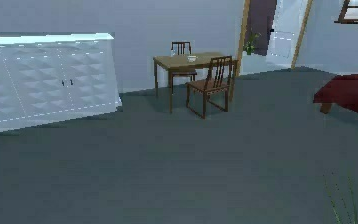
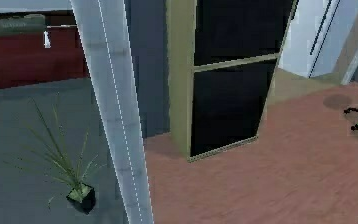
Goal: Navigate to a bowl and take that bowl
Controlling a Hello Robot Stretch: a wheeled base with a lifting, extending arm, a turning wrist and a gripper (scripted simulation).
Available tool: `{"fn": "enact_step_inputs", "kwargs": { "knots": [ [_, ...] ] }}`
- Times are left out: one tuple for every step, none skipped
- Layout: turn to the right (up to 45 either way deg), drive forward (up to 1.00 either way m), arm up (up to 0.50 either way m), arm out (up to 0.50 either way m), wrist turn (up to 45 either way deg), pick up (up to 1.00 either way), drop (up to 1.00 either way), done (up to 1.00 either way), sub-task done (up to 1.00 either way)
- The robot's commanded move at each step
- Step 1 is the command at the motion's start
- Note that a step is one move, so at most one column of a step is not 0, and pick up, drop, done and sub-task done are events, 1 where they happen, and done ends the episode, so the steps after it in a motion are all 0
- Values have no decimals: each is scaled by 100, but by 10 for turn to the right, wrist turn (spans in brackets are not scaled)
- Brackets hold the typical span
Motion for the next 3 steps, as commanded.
{"fn": "enact_step_inputs", "kwargs": {
  "knots": [
    [0, 100, 0, 0, 0, 0, 0, 0, 0],
    [0, 100, 0, 0, 0, 0, 0, 0, 0],
    [120, 0, 0, 0, 0, 0, 0, 0, 0]
  ]
}}
